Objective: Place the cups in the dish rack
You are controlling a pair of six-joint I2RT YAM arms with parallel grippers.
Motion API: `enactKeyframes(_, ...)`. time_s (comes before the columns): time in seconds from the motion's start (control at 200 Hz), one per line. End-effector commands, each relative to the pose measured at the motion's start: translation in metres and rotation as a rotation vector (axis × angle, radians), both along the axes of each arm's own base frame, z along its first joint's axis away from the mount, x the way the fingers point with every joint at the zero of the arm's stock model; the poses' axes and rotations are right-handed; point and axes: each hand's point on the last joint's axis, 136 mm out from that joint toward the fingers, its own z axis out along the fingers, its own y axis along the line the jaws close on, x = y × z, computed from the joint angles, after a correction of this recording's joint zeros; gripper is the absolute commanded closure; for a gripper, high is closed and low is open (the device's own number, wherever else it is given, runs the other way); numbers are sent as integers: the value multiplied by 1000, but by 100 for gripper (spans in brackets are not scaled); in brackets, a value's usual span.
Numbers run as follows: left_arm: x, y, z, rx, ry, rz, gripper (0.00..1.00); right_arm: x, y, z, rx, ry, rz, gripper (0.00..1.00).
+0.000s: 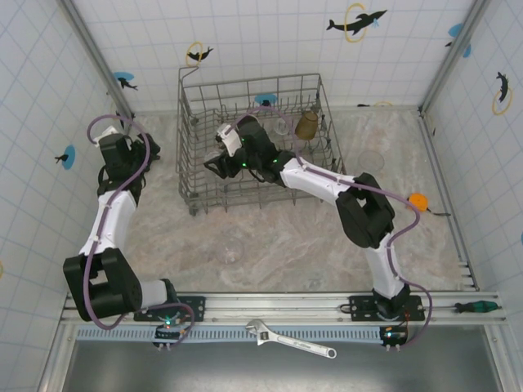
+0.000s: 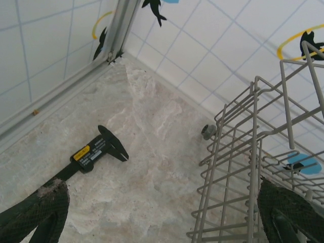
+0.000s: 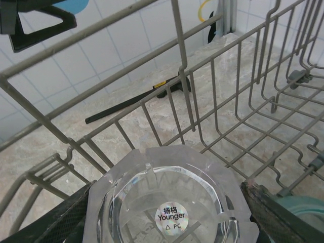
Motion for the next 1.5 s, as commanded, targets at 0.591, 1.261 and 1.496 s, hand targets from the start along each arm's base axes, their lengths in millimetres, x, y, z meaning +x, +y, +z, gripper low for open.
enactKeyframes(0.591,5,-16,-13,-88,15,-78,3,-28,46,31,99,-181,218,61)
enactKeyframes(1.261,6,-20,-12,-109,6,-94,3,-34,70,28,182,-178,286,61)
enactKeyframes(1.496,6,-20,-14,-113,10,-95,3,-37,69,-6,179,-94,296,60)
